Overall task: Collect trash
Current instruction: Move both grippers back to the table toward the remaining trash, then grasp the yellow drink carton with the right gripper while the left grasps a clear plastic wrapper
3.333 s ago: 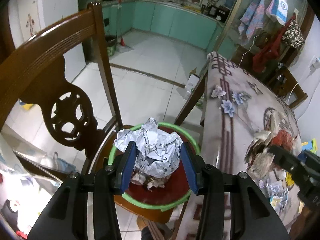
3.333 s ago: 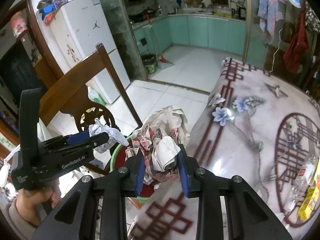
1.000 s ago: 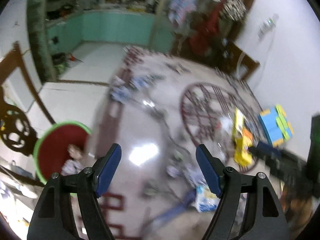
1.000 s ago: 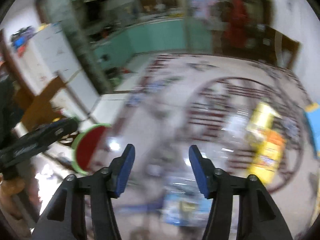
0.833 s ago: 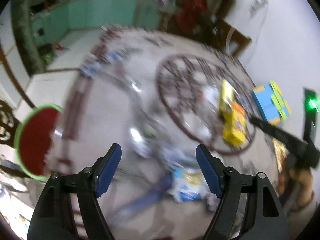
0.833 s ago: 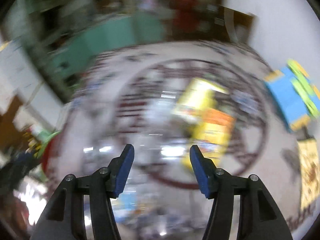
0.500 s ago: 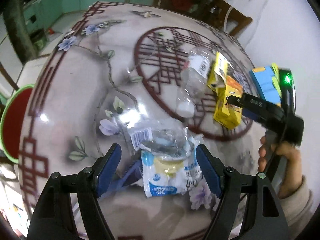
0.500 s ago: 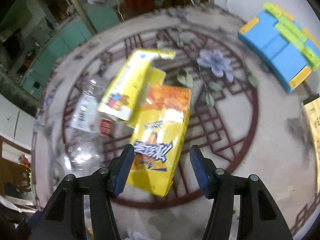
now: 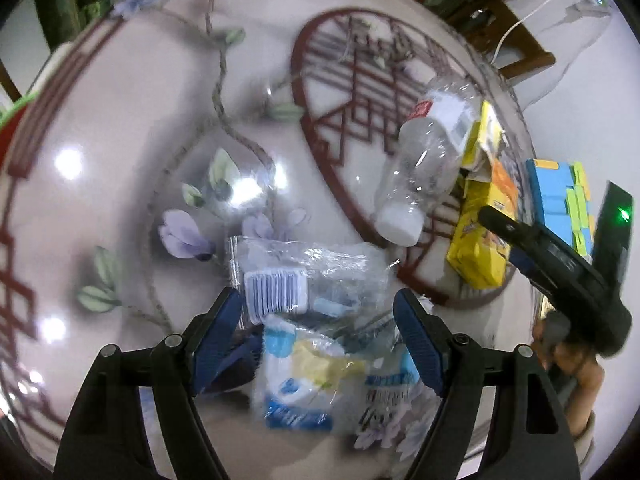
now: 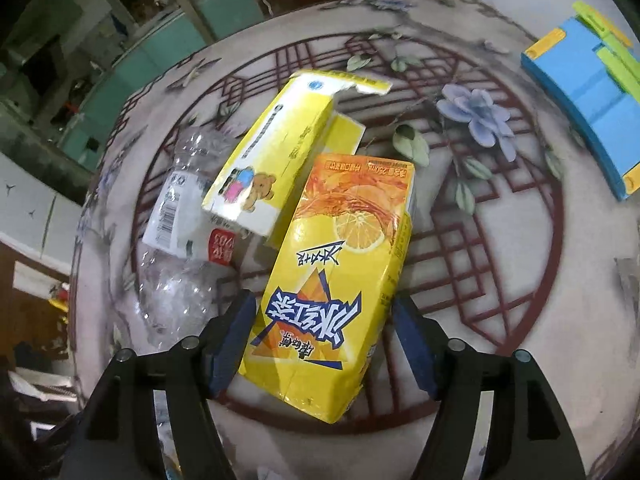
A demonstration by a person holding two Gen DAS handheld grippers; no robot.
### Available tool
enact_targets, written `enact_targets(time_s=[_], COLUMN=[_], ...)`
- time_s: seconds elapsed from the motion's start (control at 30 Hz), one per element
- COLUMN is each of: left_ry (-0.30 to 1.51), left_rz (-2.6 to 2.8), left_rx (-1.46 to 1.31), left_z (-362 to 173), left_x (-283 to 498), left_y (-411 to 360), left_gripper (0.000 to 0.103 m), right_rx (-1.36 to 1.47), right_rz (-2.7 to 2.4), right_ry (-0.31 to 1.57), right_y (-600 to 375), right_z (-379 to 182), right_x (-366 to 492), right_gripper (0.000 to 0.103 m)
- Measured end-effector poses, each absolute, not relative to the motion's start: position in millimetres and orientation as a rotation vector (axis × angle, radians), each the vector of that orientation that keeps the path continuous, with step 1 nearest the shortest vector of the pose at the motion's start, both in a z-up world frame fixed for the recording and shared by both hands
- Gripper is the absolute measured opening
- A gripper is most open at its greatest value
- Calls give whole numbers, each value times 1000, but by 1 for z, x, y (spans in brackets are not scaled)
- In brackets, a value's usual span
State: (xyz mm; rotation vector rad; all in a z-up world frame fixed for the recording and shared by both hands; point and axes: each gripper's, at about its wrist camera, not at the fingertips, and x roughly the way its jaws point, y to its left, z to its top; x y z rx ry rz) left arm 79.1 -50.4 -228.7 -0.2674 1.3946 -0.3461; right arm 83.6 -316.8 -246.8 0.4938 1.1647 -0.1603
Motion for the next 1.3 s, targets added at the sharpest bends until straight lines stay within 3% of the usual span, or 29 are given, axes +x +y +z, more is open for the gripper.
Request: enact_targets(time_s=[0.07,0.1,0.13,0.17,0.23,0.33,0.67,1.0,1.1,1.3], left_ry=[1402,1389,1394,1403,1402,1349,1140,1096,1081,1047], left_rz=[-341,-341,-349,-362,-376,-376,-363,-351,-343,-322], left_rx=[-296,-296,-291,-297,-313,-319,-277,-214,-185,-147], left_z=[-235,-234,-236,-238,-235,-221,-153,-141,-136,-122], left_x=[80,80,80,81,84,85,84,71,68,69], left_y=[-51,-51,-52,-53,-52,-47,-14,-1,2,12], left_gripper=[59,43,34,31,14,8,4,4,4,4], right_rx=[479,474,471,471,465,474,449,319,323,379], right_rz=[-155,-152,-144,-131,-117,-104,-91,-184,-212,-201], right_ry=[1166,1165,1164,1164,1158,1136,1078,1267,1263,1161], right_y=[-318,-318,-319,-319,-319,-319,-316,-305,-304,-307], right_z=[-246,-245,-245,-245,-243,-235,-200,-245,-248,-215], right_x=[80,78,76,73,70,65,57,58,53,40], right_gripper=[68,68,67,66,66,65,64,67,59,56])
